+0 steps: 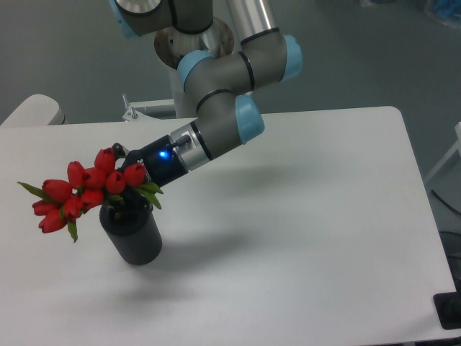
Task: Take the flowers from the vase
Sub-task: 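Lift the gripped tulips upward out of the grey vase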
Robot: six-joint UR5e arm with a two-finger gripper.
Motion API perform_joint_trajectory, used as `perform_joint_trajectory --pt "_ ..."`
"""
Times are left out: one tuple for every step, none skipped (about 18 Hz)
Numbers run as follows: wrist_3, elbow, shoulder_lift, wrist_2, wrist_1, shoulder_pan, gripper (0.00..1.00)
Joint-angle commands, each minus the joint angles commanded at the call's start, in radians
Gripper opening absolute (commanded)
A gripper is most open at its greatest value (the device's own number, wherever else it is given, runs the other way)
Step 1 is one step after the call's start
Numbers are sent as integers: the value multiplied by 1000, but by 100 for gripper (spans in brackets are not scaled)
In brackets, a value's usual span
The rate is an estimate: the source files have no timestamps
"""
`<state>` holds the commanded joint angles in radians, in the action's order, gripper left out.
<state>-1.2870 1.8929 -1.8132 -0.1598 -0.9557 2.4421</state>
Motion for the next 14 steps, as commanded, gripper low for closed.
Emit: perform_joint_trajectory --pt "2 2 8 12 0 8 14" --pt "2 0 12 25 0 12 14" --pt "2 -3 12 38 0 17 14" --pt "2 -6 12 54 0 18 14" --pt "2 -9 14 63 0 31 14" --pt "2 -14 14 72 0 35 14" --pt "2 -18 14 84 0 37 14" --pt "2 -21 14 101 0 38 14" --pt "2 -32 14 126 -2 41 14" --pt "8 -38 14 144 -2 48 14" --pt "24 -46 14 150 -2 54 14" --pt "43 -55 14 154 -2 57 14" --pt "60 -63 14 154 -2 57 14" --pt "70 -74 14 154 -2 58 14"
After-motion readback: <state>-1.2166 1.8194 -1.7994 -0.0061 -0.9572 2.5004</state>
